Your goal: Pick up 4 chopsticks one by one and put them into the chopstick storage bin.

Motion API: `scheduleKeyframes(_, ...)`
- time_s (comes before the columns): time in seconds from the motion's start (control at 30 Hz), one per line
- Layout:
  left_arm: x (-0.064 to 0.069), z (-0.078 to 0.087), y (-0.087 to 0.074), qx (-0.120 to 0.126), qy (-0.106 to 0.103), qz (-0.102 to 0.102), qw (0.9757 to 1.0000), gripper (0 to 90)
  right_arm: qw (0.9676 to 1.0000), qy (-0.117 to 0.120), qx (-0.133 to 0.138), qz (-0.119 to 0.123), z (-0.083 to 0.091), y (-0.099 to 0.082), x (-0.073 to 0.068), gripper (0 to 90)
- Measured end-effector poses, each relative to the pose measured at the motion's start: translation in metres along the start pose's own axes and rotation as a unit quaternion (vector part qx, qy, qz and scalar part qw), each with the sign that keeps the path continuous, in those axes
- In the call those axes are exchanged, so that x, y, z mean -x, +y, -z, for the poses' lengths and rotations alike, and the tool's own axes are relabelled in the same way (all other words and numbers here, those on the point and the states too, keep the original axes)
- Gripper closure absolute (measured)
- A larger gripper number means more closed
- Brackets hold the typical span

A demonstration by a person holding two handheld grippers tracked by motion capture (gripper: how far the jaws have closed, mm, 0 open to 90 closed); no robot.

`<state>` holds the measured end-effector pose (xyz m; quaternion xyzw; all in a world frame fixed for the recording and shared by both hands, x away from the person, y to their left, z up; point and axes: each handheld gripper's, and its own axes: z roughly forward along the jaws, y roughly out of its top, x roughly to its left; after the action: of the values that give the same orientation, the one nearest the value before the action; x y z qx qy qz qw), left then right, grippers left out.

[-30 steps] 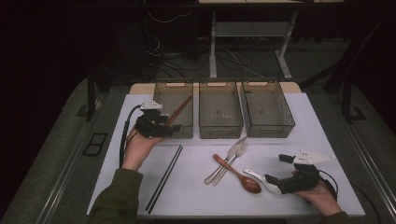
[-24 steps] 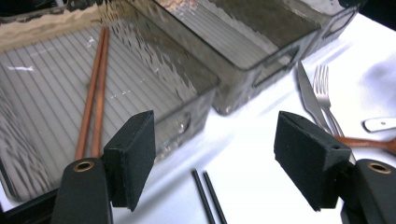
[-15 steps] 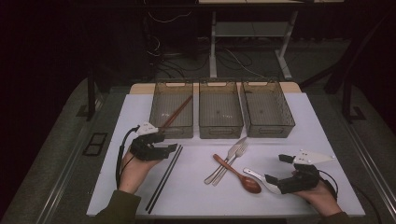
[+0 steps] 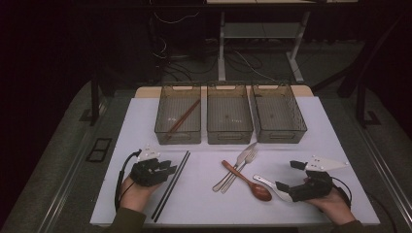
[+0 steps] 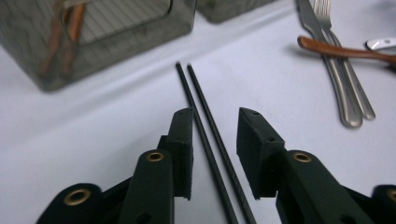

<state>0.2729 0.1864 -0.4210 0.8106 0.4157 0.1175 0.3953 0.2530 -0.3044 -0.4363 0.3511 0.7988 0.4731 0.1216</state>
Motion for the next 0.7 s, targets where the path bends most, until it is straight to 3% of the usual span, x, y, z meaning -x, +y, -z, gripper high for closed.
scheduleKeyframes(0.2, 0.003, 0.001, -0.015, -0.018, -0.006, 0.004, 0.9998, 71.9, 1.0, 0.0, -0.001, 0.0, 0.0, 0.0, -0.001, 1.4)
scheduleKeyframes(0.7, 0.007, -0.007, -0.018, -0.046, -0.008, -0.003, 0.9989, 77.0, 1.0, 0.001, -0.002, 0.003, -0.001, 0.0, -0.002, 1.4)
